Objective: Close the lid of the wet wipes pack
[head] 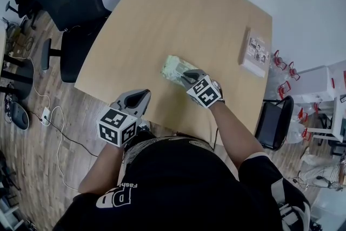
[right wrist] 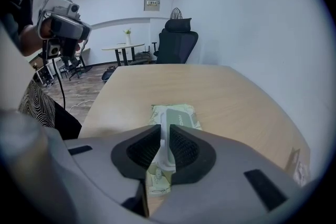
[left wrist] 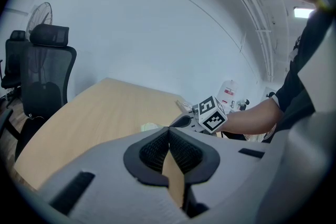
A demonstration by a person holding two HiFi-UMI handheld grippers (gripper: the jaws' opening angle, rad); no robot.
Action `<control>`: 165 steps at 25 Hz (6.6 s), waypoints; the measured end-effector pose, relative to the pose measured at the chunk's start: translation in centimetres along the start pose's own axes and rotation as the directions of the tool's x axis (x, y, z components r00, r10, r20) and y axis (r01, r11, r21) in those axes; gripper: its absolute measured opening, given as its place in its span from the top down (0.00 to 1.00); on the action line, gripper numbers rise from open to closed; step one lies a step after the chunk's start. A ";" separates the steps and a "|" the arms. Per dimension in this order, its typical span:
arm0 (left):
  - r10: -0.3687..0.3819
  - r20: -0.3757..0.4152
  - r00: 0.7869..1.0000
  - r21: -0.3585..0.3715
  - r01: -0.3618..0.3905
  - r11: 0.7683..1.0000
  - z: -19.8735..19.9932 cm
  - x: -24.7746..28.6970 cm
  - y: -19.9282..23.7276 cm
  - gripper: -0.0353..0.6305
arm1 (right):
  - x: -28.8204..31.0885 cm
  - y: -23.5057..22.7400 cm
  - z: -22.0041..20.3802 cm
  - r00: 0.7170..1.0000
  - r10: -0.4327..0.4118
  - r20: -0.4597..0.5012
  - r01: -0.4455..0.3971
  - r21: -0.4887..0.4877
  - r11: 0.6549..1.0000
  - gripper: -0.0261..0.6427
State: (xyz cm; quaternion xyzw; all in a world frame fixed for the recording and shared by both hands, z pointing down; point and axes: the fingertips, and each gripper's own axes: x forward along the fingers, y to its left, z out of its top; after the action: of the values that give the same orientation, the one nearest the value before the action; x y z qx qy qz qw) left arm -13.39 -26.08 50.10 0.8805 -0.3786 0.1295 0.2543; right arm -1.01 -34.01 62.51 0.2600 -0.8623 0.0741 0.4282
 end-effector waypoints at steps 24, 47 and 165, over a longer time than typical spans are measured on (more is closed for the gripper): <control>0.001 -0.013 1.000 -0.011 -0.001 1.000 -0.9 -0.2 0.3 0.92 | 1.9 1.3 -1.0 0.998 -0.025 -0.059 0.024 -0.029 0.999 0.91; -0.006 -0.017 1.000 -0.018 0.006 1.000 -1.3 -0.3 0.5 0.92 | 3.1 1.2 -1.7 0.997 -0.002 -0.079 0.008 0.071 0.997 0.94; -0.226 0.083 0.971 0.103 0.217 0.971 -6.2 -12.0 -22.0 0.92 | -29.2 25.1 -1.7 0.804 -0.211 0.556 -0.106 0.483 0.869 0.95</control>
State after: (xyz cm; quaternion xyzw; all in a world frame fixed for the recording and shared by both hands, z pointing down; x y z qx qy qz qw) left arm -5.70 -2.61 42.56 0.9332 -0.2829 0.0762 0.2080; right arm 1.87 -0.72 43.31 0.3946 -0.8963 0.1934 0.0592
